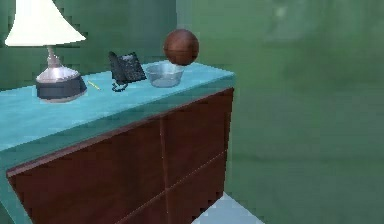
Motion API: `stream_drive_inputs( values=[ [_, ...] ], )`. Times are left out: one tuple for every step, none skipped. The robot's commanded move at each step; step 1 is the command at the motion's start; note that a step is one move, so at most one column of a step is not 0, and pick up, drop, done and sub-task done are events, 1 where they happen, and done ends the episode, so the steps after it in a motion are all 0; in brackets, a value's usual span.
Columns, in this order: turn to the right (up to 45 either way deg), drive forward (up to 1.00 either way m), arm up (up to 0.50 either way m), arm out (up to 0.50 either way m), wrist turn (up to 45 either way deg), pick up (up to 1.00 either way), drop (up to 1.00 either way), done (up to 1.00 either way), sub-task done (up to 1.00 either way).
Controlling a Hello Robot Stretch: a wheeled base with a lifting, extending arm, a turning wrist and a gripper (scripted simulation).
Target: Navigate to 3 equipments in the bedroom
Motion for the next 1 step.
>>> stream_drive_inputs(
  values=[
    [0.0,0.0,0.0,0.0,0.0,0.0,0.0,0.0,1.0]
  ],
)
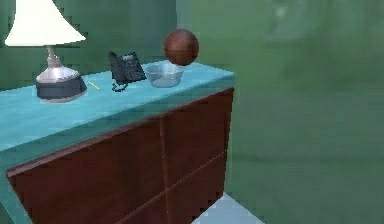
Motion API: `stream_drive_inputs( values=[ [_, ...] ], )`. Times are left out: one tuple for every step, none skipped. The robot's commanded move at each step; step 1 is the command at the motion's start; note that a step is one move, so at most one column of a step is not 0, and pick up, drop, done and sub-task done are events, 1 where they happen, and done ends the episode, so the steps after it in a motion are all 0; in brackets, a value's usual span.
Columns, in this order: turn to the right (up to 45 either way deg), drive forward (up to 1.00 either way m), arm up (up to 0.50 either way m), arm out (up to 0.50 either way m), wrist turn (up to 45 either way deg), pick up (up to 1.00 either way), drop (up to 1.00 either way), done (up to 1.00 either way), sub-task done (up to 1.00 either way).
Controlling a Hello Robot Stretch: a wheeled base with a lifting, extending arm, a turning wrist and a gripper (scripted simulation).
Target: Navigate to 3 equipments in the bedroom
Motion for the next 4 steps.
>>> stream_drive_inputs(
  values=[
    [45.0,0.0,0.0,0.0,0.0,0.0,0.0,0.0,0.0],
    [45.0,0.0,0.0,0.0,0.0,0.0,0.0,0.0,0.0],
    [45.0,0.0,0.0,0.0,0.0,0.0,0.0,0.0,0.0],
    [12.0,0.0,0.0,0.0,0.0,0.0,0.0,0.0,0.0]
  ],
)
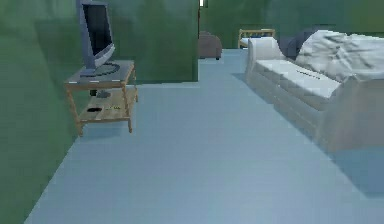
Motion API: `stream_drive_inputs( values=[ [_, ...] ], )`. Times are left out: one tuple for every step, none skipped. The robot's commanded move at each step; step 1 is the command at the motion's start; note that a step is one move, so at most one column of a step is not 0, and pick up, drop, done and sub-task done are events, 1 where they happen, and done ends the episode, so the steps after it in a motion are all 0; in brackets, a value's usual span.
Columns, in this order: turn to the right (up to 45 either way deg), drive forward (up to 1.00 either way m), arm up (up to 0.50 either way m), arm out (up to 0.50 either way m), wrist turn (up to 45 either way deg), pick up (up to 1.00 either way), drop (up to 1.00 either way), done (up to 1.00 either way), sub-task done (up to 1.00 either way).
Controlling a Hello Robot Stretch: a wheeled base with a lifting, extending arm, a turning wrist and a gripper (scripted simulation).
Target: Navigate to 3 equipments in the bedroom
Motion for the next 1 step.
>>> stream_drive_inputs(
  values=[
    [0.0,0.75,0.0,0.0,0.0,0.0,0.0,0.0,0.0]
  ],
)
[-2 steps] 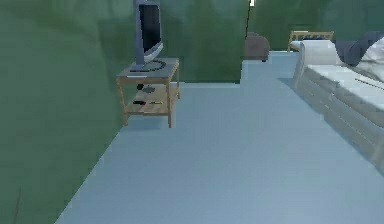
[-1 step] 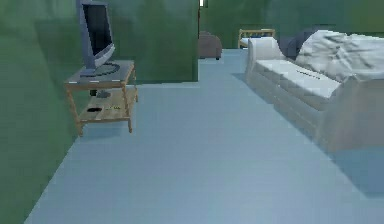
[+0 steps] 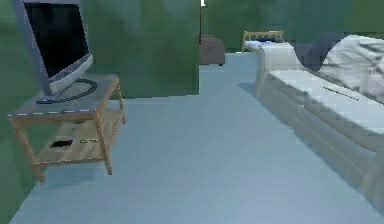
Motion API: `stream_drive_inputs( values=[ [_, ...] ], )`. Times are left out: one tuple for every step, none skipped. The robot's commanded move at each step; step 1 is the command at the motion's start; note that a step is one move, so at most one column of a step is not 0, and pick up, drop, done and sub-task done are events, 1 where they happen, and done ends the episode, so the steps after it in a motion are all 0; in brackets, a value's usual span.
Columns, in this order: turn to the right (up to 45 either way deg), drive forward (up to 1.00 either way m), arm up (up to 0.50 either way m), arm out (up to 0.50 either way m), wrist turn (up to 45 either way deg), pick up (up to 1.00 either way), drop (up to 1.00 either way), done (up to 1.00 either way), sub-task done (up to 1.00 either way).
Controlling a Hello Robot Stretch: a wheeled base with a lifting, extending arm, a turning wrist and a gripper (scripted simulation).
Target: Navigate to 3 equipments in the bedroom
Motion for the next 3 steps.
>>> stream_drive_inputs(
  values=[
    [-33.0,0.0,0.0,0.0,0.0,0.0,0.0,0.0,0.0],
    [0.0,0.95,0.0,0.0,0.0,0.0,0.0,0.0,0.0],
    [0.0,0.0,0.0,0.0,0.0,0.0,0.0,1.0,0.0]
  ],
)
